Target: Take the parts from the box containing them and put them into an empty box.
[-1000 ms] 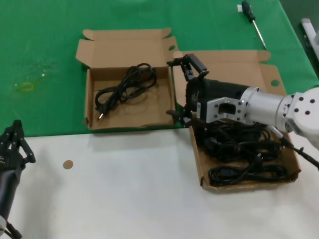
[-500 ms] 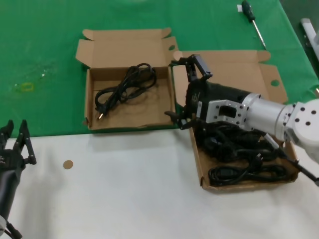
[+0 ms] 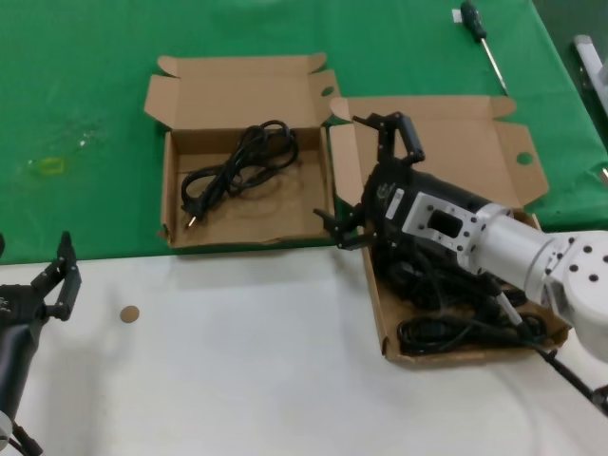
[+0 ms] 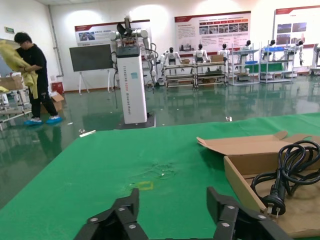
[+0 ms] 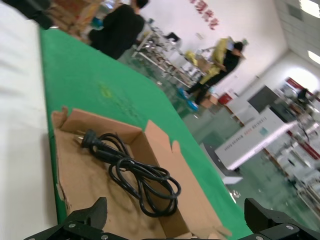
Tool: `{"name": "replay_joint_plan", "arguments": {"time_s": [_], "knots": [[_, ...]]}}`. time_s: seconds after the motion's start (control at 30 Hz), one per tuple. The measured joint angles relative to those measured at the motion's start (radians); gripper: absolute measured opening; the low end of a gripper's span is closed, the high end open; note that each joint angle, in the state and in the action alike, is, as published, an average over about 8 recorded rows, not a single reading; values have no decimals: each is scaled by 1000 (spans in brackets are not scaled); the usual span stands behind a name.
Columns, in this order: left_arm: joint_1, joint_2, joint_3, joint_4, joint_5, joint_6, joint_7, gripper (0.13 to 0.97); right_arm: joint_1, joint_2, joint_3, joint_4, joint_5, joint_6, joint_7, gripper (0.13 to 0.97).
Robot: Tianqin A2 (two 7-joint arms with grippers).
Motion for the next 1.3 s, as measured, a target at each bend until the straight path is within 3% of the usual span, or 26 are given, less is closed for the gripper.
{"name": "replay_joint_plan", "arguments": {"time_s": [0.13,0.4,0.53,0.8,1.1,1.3], "knots": [[0,0,0,0,0,0,0,458,-38,-8,21,22,15,34,32,966],[0,0,0,0,0,0,0,682,-115,-24,63,65,46,101,97,966],[0,0,0,0,0,0,0,682,-153,-31,84,87,62,135,130,966],[0,0,0,0,0,0,1,848,-229,-47,126,131,93,203,195,966],[0,0,0,0,0,0,0,942,-316,-65,174,180,128,279,269,966],[0,0,0,0,0,0,0,948,-373,-77,205,212,151,330,317,966]]}}
